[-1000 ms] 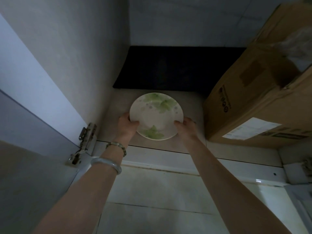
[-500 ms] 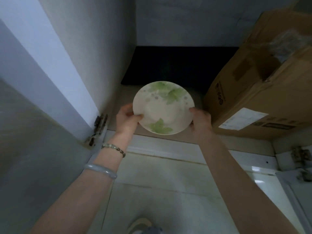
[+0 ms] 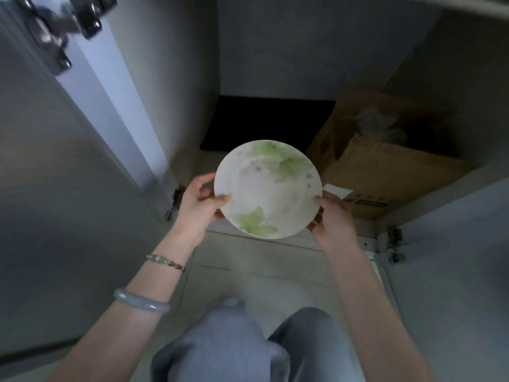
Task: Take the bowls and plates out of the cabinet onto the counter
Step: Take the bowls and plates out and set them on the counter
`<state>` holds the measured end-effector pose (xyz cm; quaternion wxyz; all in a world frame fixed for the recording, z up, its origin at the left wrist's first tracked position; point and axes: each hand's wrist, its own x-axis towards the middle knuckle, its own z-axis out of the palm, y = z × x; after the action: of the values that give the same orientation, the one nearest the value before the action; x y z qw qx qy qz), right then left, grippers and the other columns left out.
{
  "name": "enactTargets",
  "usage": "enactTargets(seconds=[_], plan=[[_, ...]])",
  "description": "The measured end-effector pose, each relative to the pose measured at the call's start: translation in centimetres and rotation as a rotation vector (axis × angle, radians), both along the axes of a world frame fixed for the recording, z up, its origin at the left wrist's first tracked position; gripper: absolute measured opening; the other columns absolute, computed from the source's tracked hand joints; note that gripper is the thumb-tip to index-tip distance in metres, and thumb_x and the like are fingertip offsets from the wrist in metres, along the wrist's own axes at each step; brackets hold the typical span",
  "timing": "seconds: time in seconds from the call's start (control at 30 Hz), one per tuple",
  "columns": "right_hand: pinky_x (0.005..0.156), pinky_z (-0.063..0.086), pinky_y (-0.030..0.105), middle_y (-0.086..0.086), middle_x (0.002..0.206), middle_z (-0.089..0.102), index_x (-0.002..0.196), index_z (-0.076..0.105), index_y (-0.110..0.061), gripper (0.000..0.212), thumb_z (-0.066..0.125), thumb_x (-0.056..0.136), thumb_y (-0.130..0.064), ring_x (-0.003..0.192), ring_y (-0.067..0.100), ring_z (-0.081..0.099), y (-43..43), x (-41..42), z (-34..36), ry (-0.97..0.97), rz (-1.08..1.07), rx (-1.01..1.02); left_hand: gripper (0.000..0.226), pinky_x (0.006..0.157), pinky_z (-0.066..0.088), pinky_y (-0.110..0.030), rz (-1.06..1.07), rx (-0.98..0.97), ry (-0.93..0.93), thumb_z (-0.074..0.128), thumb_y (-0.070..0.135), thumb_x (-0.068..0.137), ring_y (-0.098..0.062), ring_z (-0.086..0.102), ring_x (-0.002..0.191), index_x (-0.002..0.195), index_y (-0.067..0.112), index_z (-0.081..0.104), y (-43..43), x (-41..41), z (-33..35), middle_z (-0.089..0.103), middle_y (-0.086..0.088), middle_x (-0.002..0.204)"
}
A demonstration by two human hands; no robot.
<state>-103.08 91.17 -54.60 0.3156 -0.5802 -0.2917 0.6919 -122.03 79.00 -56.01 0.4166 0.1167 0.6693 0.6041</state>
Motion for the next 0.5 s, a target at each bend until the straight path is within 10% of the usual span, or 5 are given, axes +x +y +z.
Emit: enactTargets(seconds=[0.5], plan=[[0.072,0.046,0.040,0.010,0.098,0.059,0.113,0.052,-0.010,0.026,0.042,0.090,-0.001,0.081,0.026,0.056,-12.1,8.6,24.5,-0.164,0.025,-0.167,0.048,0.061,0.058,-0.029,0.014,-0.209,-0.078,0.058,-0.013,0.076,-0.006,0.068,0.072,0.105,0.026,0.054,-11.4,9.2,23.9,0.069,0.010,0.082]])
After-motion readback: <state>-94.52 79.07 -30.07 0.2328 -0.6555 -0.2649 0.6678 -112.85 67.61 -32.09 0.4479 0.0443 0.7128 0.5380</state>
